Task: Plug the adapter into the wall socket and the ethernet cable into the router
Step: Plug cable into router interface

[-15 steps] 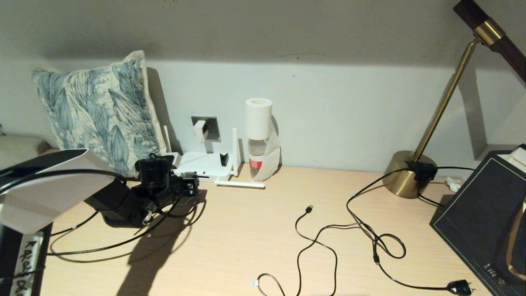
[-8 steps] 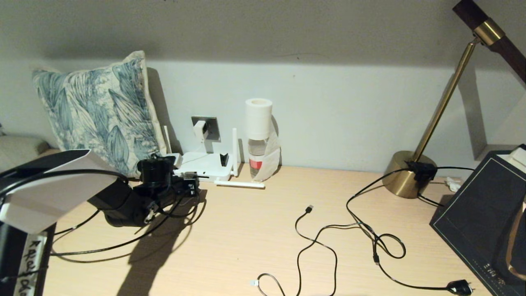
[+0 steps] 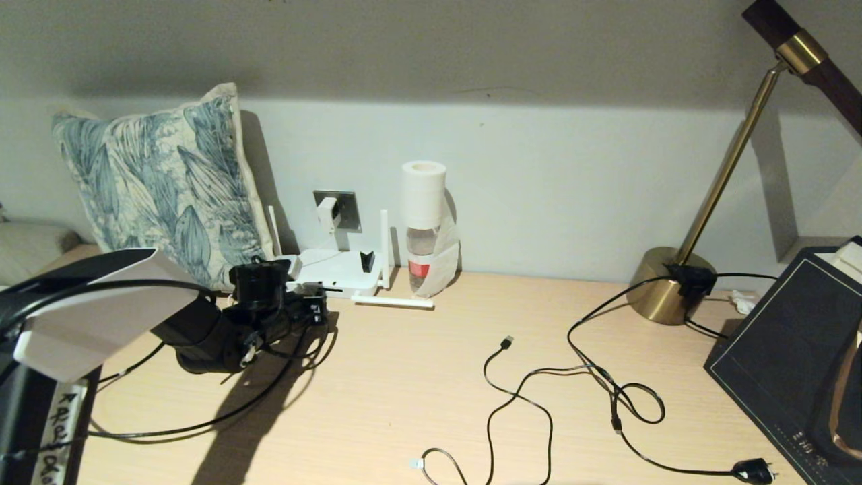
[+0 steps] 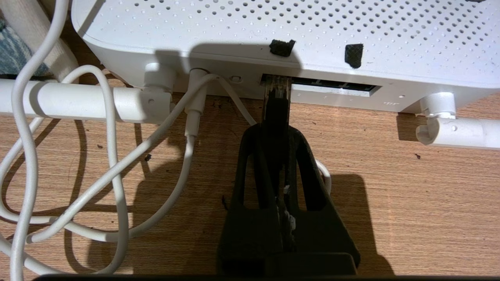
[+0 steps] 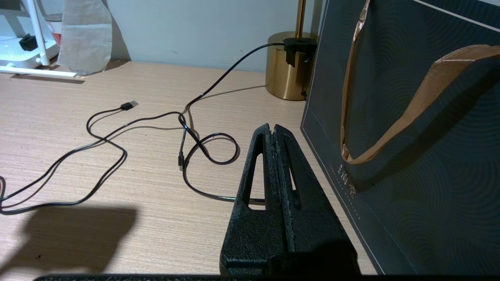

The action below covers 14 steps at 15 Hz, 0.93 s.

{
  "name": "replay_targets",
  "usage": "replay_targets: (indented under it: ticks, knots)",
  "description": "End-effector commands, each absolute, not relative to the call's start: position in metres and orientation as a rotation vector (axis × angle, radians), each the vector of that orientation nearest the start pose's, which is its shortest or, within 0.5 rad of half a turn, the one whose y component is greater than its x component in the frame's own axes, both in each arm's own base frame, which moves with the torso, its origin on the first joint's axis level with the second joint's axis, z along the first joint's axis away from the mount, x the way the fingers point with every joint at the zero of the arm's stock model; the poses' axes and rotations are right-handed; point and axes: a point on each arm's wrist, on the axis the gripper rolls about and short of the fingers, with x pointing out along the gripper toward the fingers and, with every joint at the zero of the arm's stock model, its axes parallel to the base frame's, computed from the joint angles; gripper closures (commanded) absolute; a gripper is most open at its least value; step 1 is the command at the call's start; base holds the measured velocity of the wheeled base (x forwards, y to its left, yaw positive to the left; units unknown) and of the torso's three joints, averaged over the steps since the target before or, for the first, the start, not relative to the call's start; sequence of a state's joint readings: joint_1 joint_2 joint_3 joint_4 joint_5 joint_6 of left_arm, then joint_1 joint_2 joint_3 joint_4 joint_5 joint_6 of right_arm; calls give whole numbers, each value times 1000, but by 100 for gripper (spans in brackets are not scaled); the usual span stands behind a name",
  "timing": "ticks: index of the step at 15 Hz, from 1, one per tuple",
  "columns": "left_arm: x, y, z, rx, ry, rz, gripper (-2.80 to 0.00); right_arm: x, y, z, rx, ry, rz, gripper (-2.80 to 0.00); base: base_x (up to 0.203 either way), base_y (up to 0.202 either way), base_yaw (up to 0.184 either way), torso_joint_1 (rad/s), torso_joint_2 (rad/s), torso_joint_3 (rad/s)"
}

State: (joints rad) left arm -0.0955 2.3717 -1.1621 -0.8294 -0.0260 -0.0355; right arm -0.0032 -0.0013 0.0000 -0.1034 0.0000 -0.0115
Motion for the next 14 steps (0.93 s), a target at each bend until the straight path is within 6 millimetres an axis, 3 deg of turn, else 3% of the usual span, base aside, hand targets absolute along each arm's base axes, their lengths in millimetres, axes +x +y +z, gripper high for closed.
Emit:
replay_targets:
  ticks: [1, 14]
  knots:
    - [441, -43, 34, -23, 378, -114, 0, -20, 0, 76, -12, -69, -3, 0, 0, 0, 0, 0, 0, 0]
    - [439, -44, 45, -24, 356, -116, 0, -20, 0, 76, -12, -69, -3, 0, 0, 0, 0, 0, 0, 0]
